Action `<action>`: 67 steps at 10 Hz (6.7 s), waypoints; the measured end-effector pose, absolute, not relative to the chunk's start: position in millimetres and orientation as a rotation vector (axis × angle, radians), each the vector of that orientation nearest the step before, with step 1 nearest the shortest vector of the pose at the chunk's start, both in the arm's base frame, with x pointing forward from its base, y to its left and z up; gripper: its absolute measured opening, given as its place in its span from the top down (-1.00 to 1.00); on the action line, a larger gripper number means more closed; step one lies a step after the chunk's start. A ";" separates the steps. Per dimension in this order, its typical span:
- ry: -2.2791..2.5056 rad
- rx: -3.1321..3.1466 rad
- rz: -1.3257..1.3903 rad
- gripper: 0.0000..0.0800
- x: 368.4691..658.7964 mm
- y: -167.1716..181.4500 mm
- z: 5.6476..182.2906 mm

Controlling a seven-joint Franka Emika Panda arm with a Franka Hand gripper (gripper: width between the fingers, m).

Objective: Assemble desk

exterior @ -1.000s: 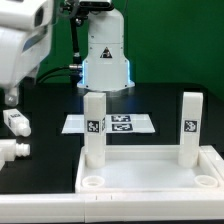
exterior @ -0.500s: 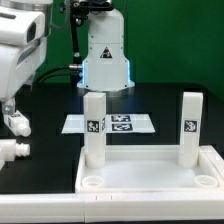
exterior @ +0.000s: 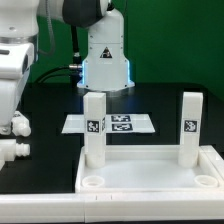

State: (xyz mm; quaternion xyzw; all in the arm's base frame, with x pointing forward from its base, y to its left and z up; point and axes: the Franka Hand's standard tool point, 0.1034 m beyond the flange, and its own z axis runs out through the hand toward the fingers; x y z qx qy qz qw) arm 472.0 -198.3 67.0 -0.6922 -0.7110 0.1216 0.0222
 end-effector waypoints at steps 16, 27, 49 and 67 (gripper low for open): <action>-2.215 -2.294 0.260 -0.62 475.5 -239.7 44.8; -2.178 -2.316 0.306 0.30 469.1 -254.0 19.5; -2.876 -1.103 0.279 0.29 420.1 -156.7 38.2; -2.321 -2.228 0.287 -0.62 439.0 -156.4 82.7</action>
Offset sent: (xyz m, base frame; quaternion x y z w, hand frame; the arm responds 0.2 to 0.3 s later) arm 0.0324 0.0116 -0.0252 -0.0288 0.0992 -0.0425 0.9937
